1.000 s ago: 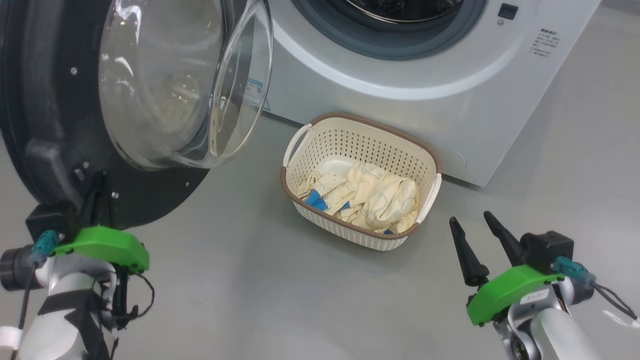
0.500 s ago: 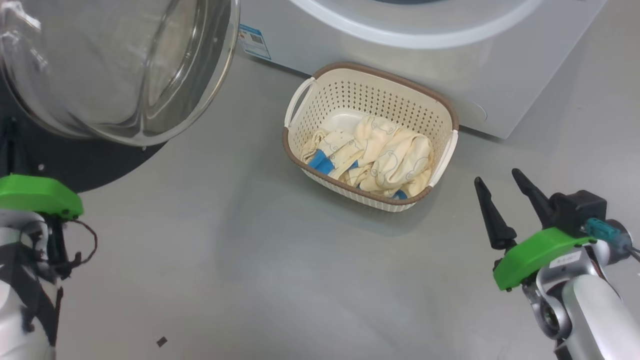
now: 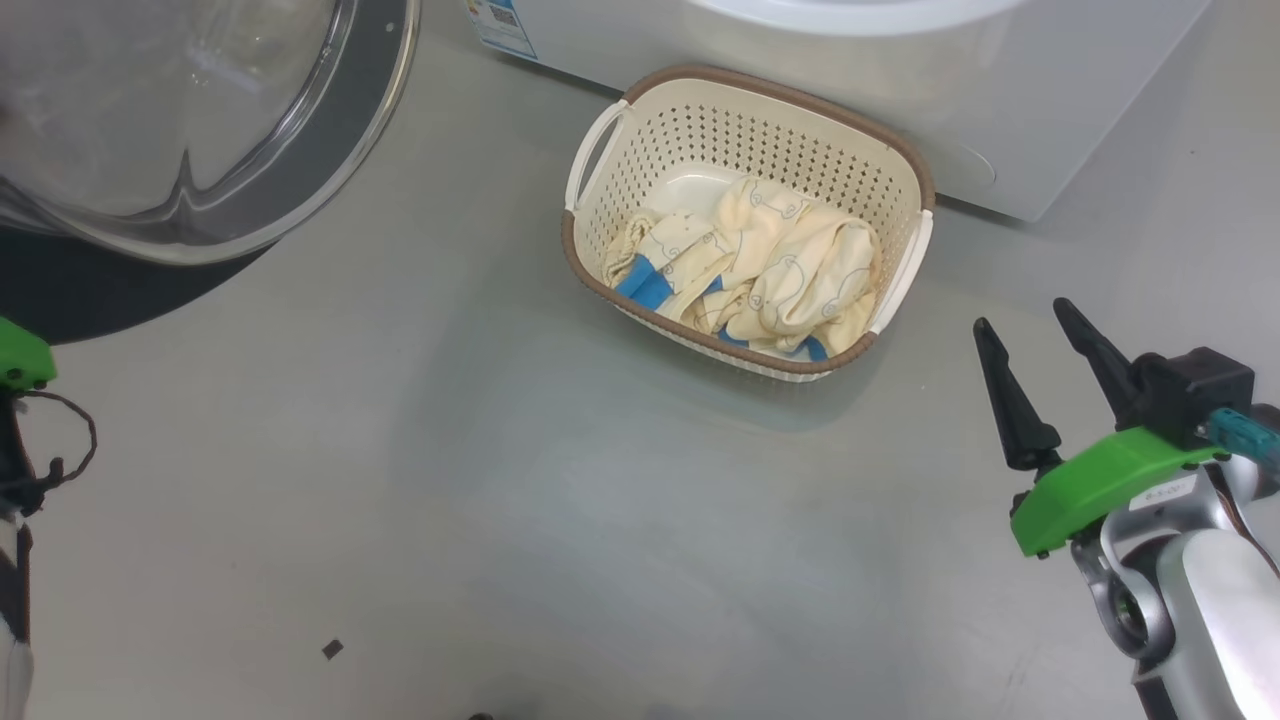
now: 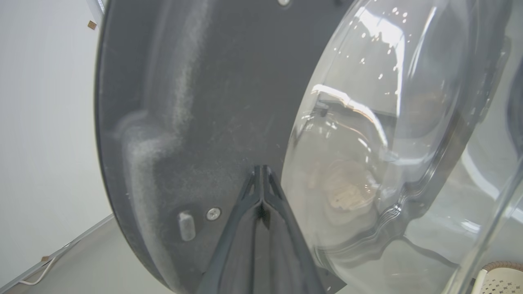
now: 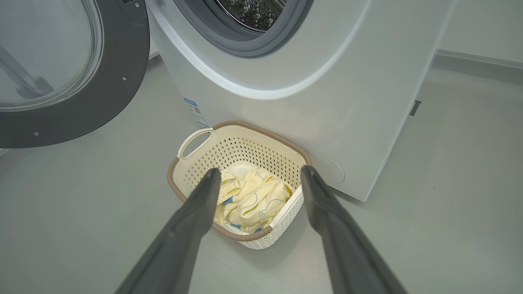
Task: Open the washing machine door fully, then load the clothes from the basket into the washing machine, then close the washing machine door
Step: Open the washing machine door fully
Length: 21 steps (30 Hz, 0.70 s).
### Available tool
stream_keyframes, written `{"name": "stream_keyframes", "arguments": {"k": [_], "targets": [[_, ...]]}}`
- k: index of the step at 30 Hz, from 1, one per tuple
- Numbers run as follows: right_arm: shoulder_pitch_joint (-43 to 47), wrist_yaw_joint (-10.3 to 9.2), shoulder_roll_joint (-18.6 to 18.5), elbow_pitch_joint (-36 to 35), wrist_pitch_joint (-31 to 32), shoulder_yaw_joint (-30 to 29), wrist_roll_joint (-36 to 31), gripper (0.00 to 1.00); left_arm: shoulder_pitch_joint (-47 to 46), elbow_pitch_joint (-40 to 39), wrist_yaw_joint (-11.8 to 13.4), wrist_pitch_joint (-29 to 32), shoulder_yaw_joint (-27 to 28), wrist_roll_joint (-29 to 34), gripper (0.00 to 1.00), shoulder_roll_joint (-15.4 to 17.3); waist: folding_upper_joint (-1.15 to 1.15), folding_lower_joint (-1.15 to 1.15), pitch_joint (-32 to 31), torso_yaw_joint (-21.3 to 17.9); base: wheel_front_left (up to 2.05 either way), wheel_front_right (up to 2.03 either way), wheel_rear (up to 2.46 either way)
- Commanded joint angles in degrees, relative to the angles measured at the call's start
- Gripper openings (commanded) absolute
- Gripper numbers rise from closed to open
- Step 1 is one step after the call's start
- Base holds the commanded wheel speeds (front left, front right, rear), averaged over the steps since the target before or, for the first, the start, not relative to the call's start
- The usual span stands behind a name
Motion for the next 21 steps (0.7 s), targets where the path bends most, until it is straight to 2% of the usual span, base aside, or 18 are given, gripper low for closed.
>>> {"name": "stream_keyframes", "arguments": {"k": [1, 12, 21], "targets": [[-0.58, 0.01, -0.64, -2.36, 0.18, 0.8, -0.59, 1.0, -2.01, -0.87, -0.21, -0.54, 2.92, 0.61, 0.0, 4.81, 0.0, -0.01, 0.26, -0.03, 0.0, 0.0, 0.0], [-0.65, 0.01, -0.5, -2.81, 0.57, 0.65, -0.69, 1.0, -2.65, -0.05, -1.54, -0.54, 5.9, 3.95, 0.0, 4.21, 0.0, -0.01, 0.35, -0.47, 0.0, 0.0, 0.0], [-0.47, 0.01, 0.81, -0.8, -1.13, 0.76, -0.02, 1.0, -0.23, -1.16, -2.59, -0.54, 5.78, 7.26, 0.0, 2.63, 0.0, -0.01, -2.71, -0.99, 0.0, 0.0, 0.0]]}}
